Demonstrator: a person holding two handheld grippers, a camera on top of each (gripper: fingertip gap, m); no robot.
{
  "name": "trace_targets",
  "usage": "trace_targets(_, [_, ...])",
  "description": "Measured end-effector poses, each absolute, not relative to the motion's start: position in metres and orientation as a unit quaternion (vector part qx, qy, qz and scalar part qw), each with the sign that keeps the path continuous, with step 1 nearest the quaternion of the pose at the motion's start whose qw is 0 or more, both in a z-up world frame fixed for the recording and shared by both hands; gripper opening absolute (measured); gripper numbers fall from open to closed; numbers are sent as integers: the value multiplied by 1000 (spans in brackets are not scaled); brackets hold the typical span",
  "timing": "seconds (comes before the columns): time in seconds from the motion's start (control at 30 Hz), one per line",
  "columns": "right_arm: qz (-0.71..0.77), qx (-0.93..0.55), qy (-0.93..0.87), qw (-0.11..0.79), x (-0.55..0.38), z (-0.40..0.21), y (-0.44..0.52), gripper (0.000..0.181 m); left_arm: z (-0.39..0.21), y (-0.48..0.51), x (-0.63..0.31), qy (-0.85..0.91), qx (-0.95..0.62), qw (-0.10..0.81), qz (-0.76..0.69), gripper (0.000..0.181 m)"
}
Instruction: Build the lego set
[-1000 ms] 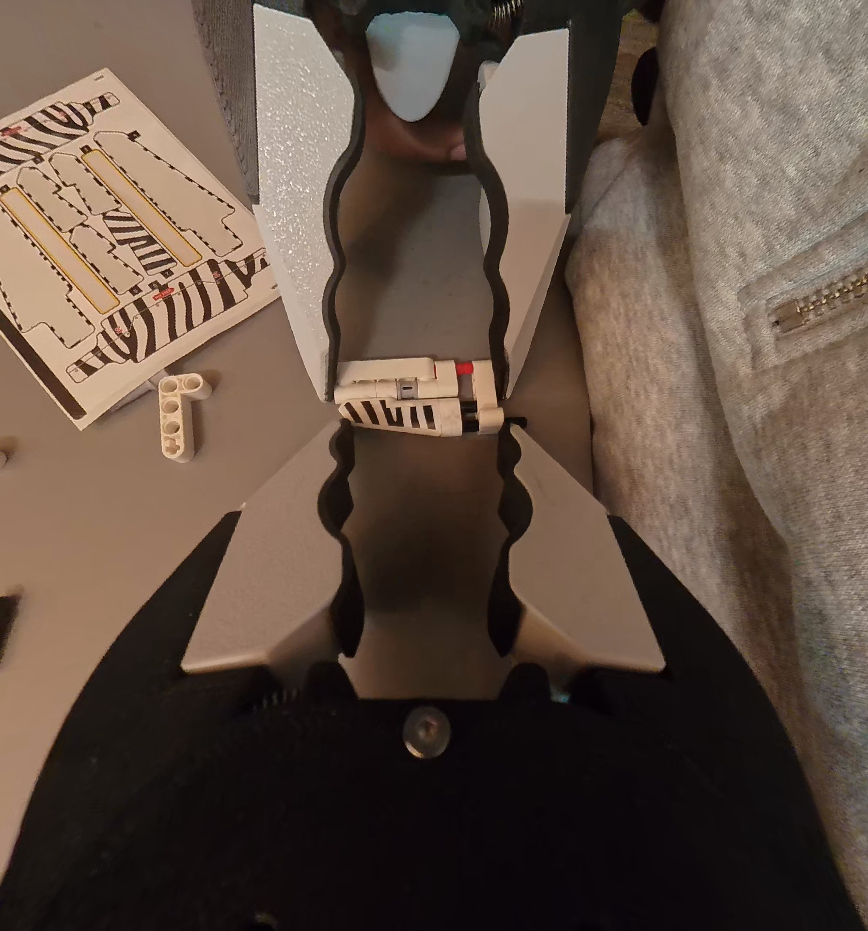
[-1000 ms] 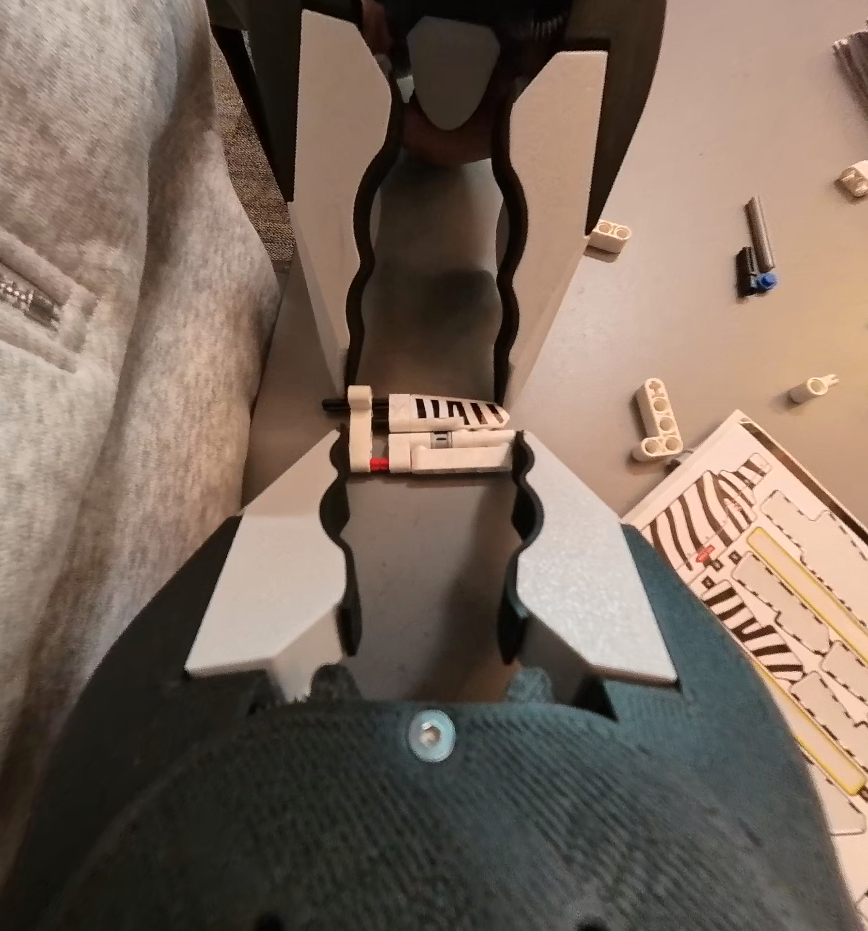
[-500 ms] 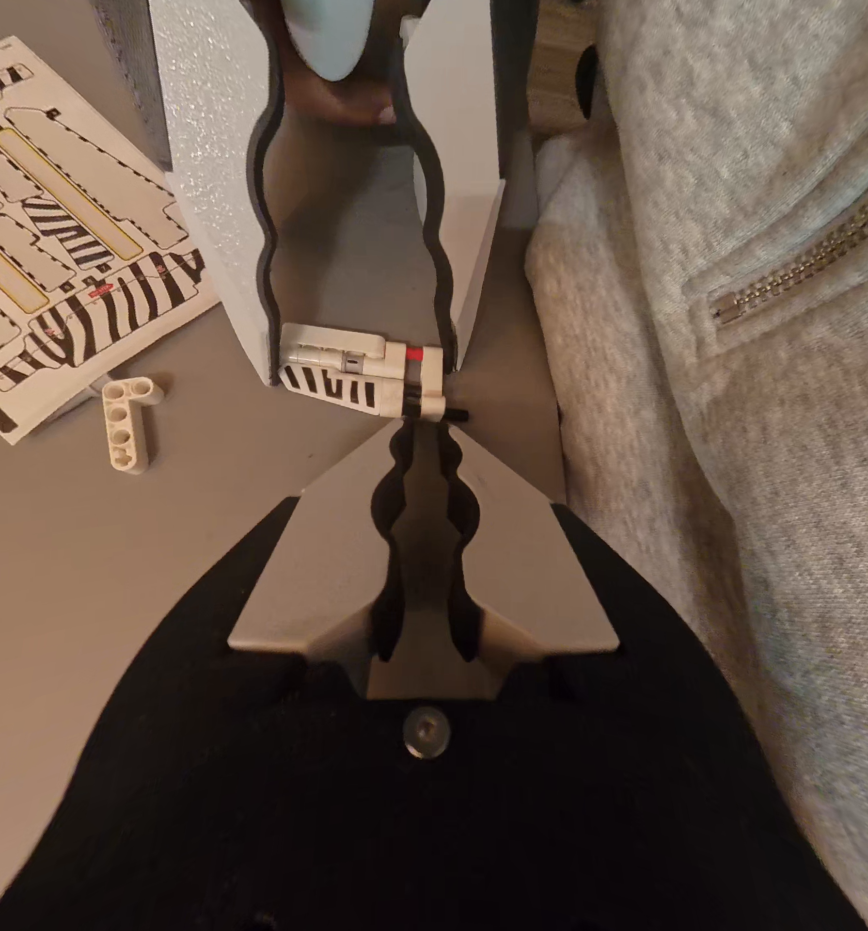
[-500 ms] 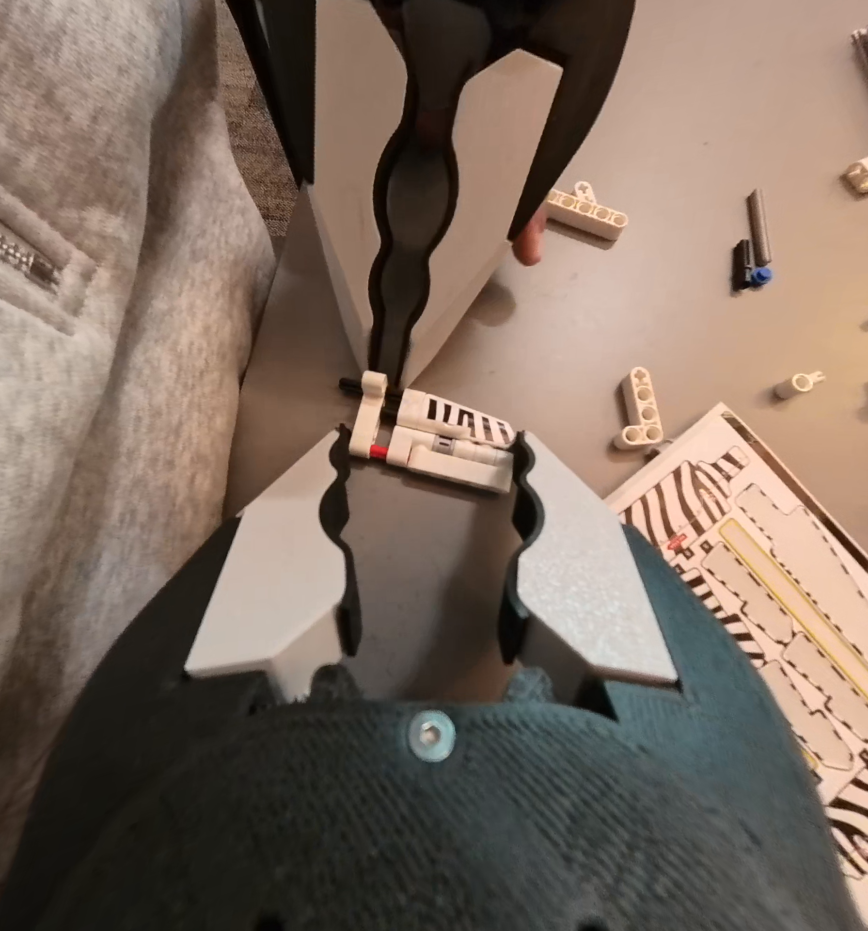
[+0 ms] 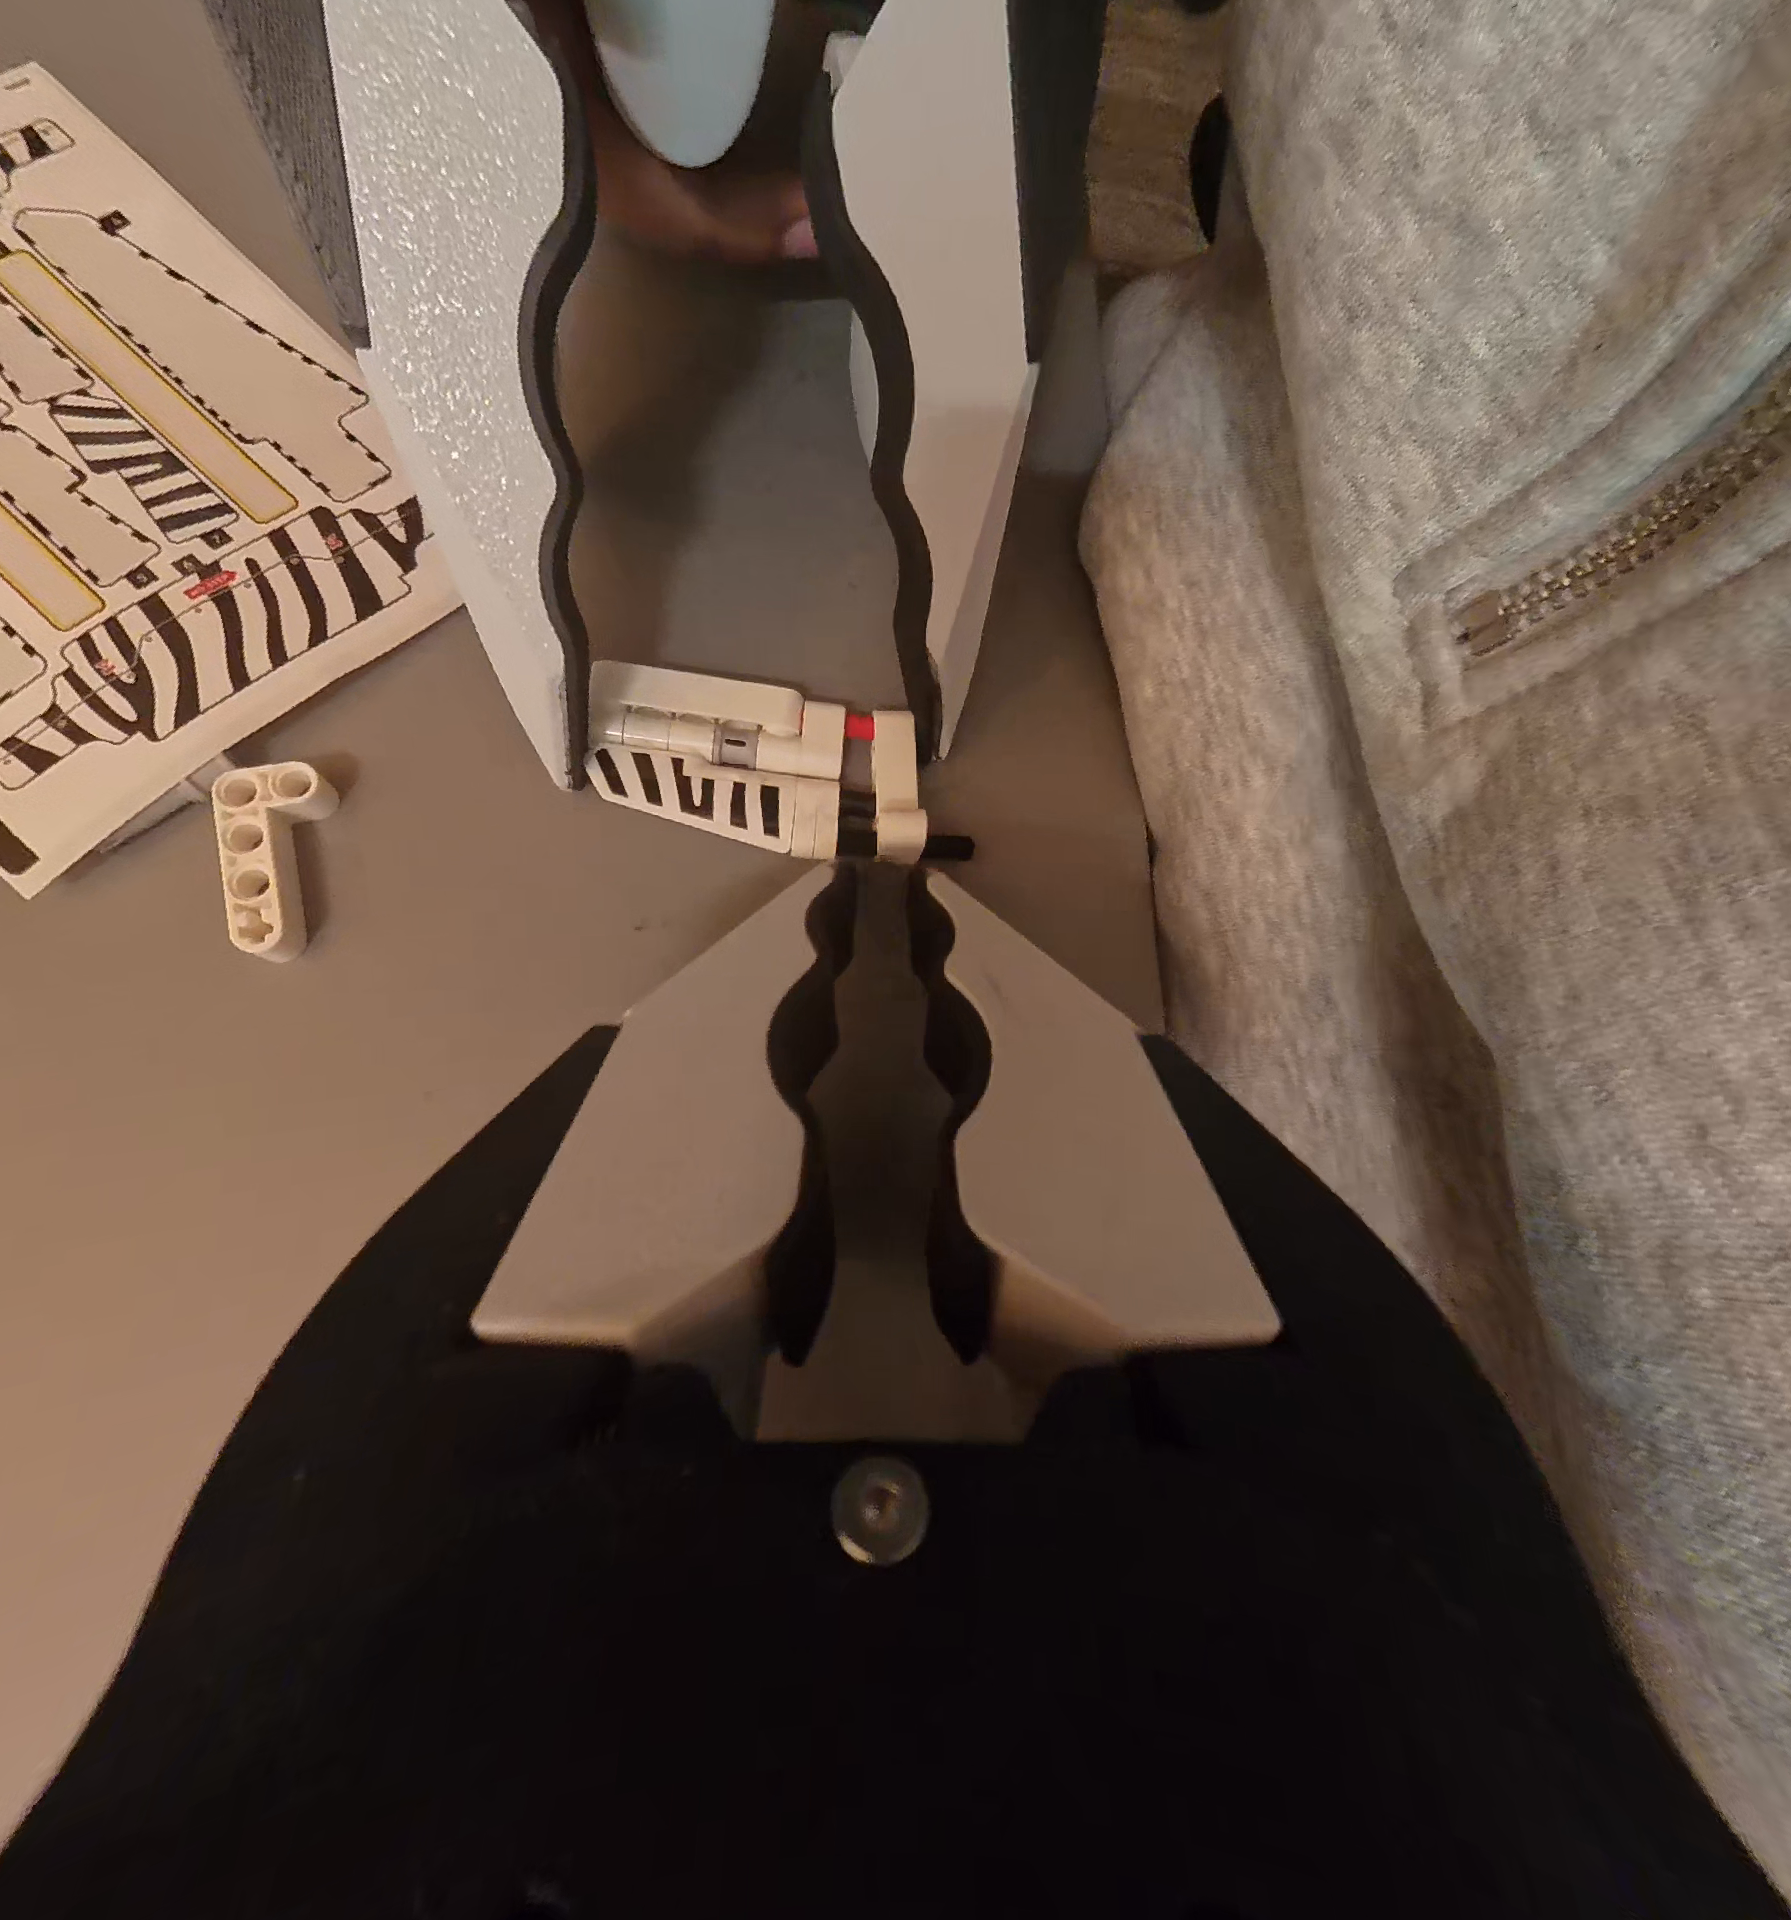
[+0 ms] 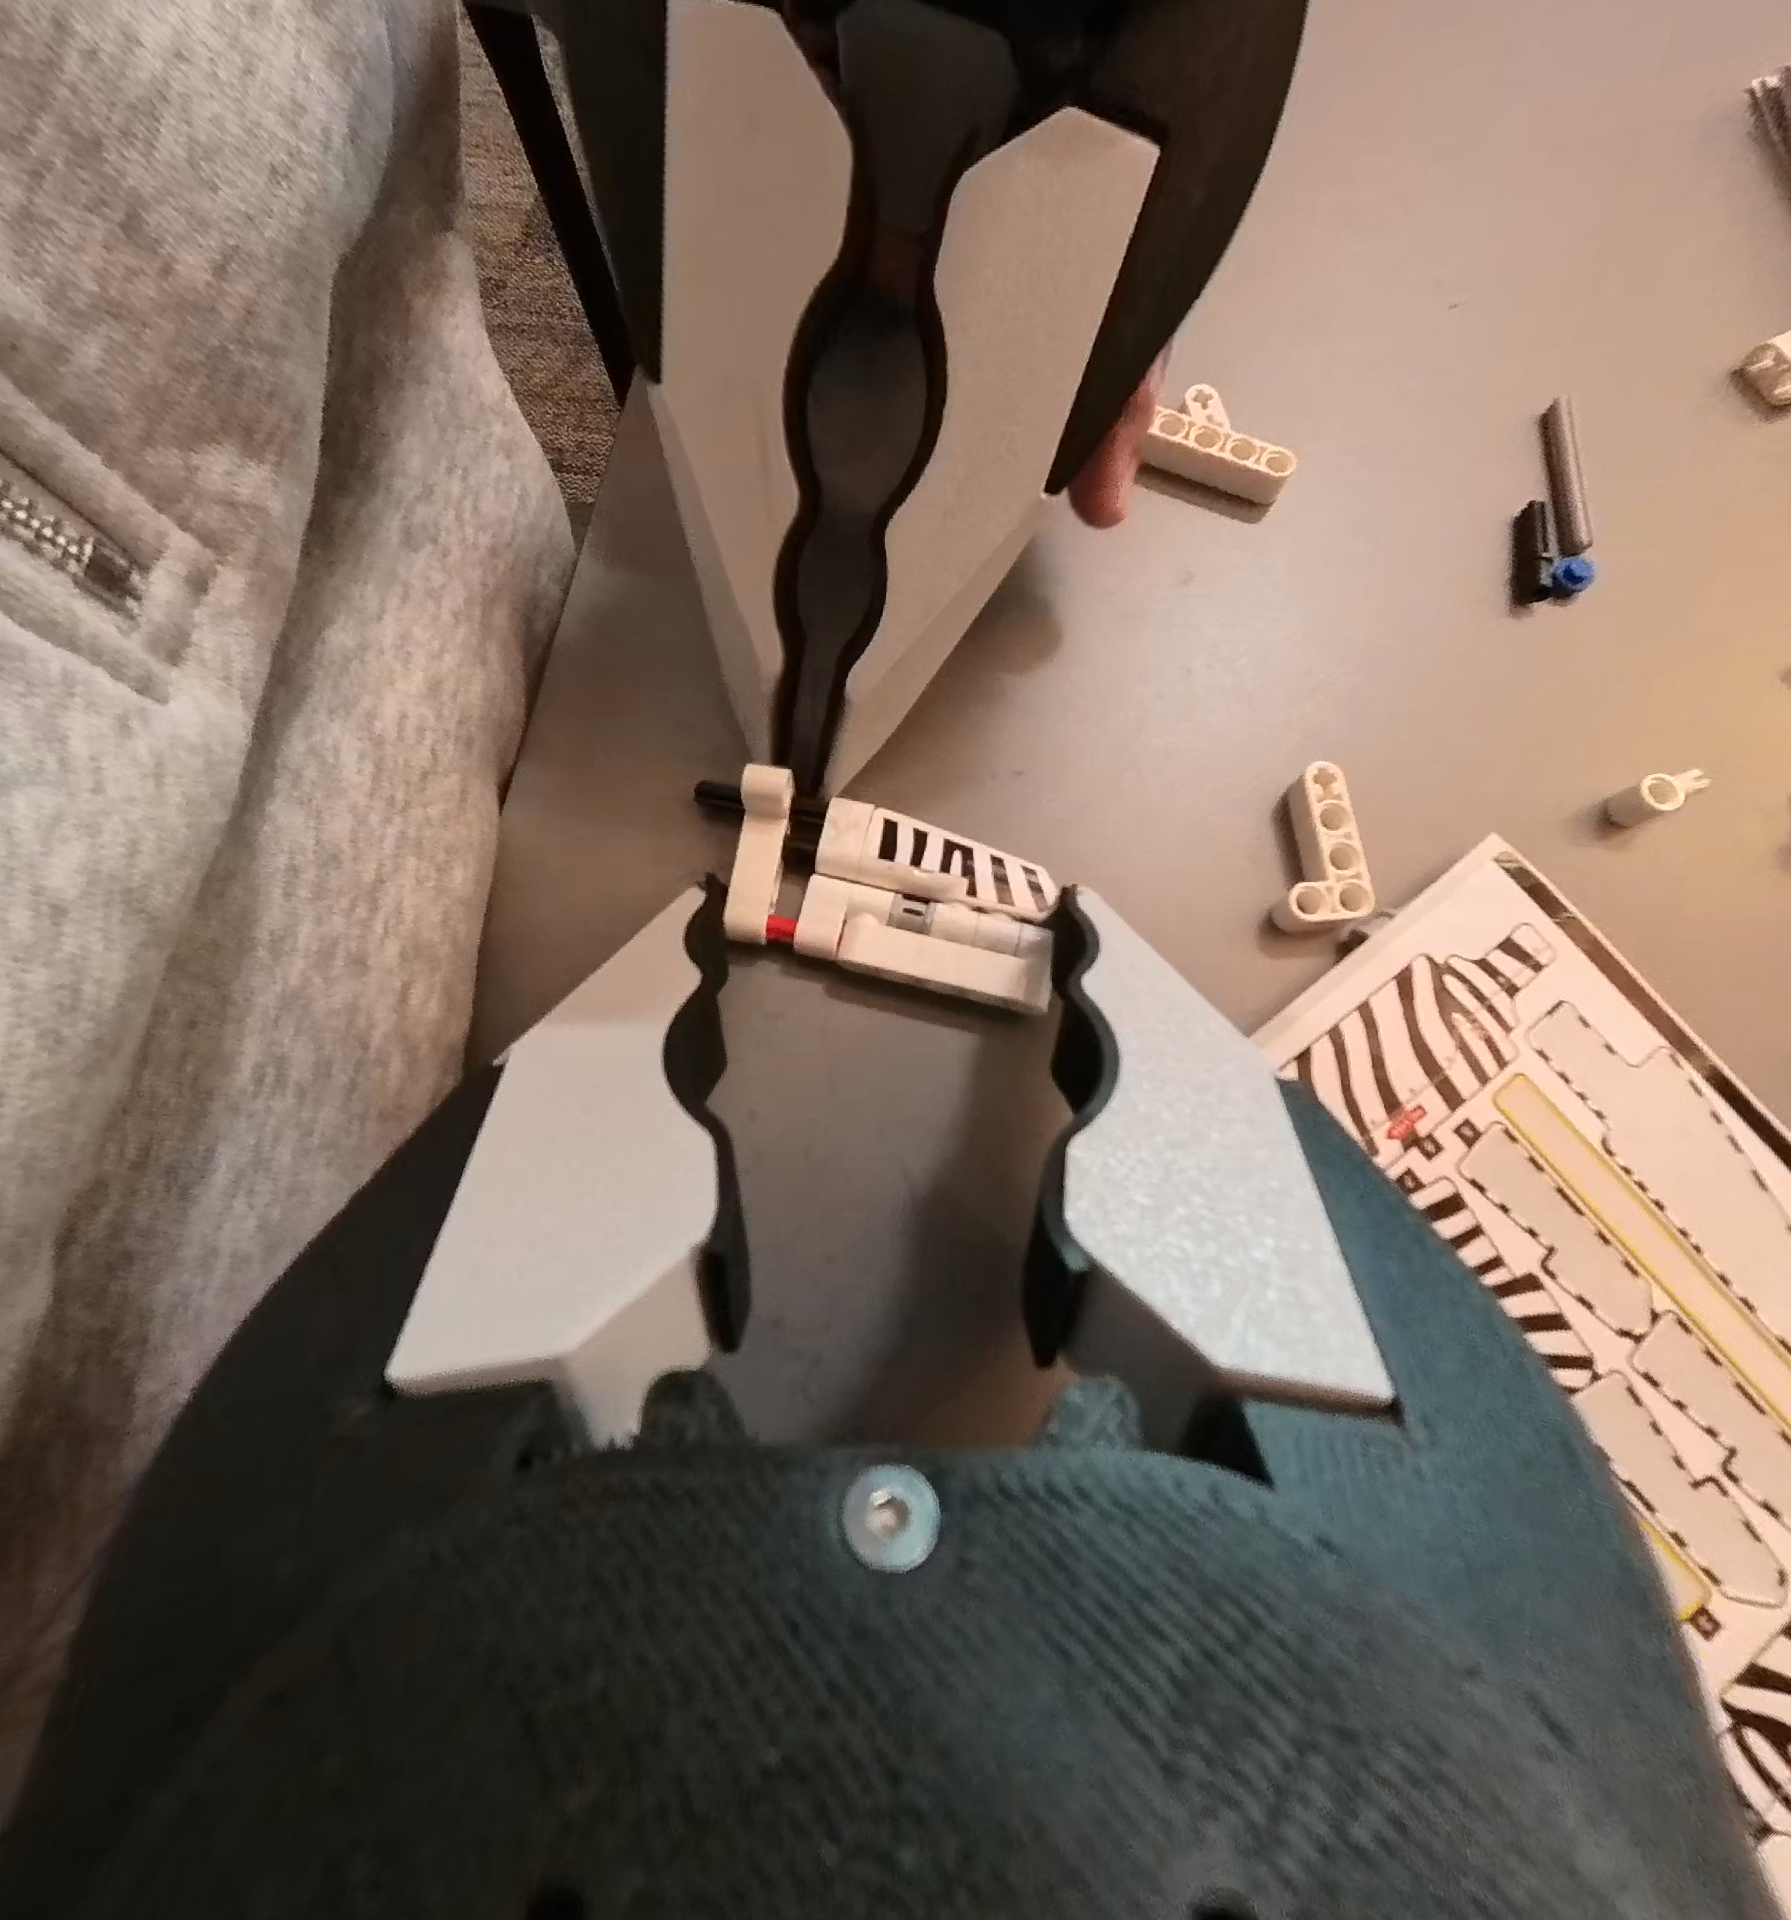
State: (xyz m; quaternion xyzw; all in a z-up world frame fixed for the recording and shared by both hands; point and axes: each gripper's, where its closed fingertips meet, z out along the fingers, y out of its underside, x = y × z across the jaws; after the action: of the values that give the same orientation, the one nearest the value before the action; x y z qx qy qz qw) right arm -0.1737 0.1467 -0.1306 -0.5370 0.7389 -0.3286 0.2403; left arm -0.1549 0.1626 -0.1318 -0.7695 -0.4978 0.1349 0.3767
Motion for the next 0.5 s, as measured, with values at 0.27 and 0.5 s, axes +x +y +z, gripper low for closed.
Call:
trace_targets(0.27, [-329, -541, 734, 246, -172, -130, 148, 63, -131, 152, -159, -511, -761, 362, 169, 61])
trace_targets(0.5, [-325, -562, 718, 253, -167, -129, 156, 63, -132, 154, -164, -500, -774, 343, 185, 64])
